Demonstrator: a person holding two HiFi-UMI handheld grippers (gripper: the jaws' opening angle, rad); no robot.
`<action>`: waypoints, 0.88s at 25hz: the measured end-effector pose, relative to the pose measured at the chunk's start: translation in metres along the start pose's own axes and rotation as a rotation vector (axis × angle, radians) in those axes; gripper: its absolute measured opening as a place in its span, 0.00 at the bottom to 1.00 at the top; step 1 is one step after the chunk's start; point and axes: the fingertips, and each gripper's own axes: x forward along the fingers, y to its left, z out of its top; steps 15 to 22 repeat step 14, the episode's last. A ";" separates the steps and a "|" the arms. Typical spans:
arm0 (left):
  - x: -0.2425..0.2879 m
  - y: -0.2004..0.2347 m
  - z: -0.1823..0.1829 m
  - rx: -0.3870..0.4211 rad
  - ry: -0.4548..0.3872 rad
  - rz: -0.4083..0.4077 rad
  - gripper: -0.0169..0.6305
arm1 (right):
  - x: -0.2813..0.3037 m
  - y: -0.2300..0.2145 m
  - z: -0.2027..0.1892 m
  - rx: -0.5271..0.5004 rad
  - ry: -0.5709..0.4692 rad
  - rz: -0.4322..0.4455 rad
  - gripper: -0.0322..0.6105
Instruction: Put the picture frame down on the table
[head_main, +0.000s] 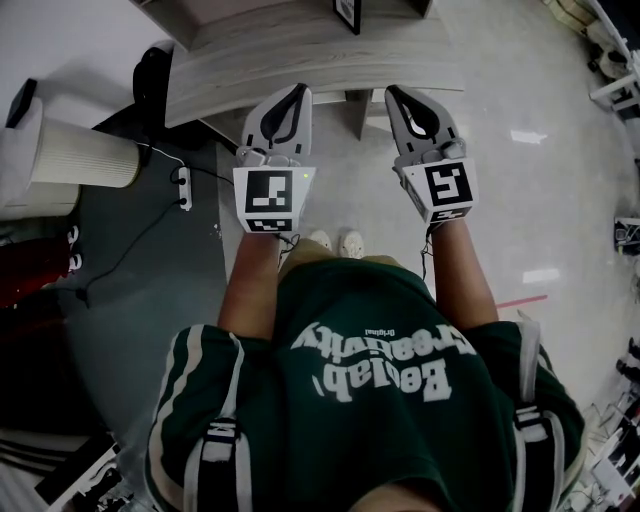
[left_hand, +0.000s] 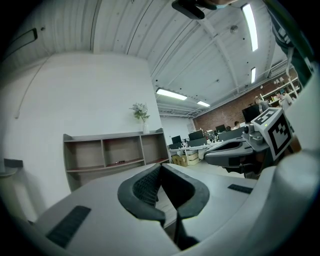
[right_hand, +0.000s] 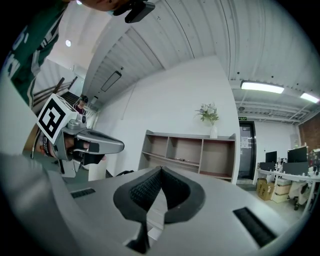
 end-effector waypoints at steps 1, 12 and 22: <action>0.000 0.000 0.001 0.000 -0.001 0.002 0.05 | -0.001 -0.001 0.000 -0.003 0.000 0.000 0.10; -0.013 0.004 0.000 0.008 -0.004 0.009 0.05 | -0.005 0.010 0.003 -0.034 -0.005 0.000 0.10; -0.013 0.008 -0.001 0.006 -0.004 0.011 0.05 | -0.002 0.013 0.002 -0.054 0.000 0.000 0.10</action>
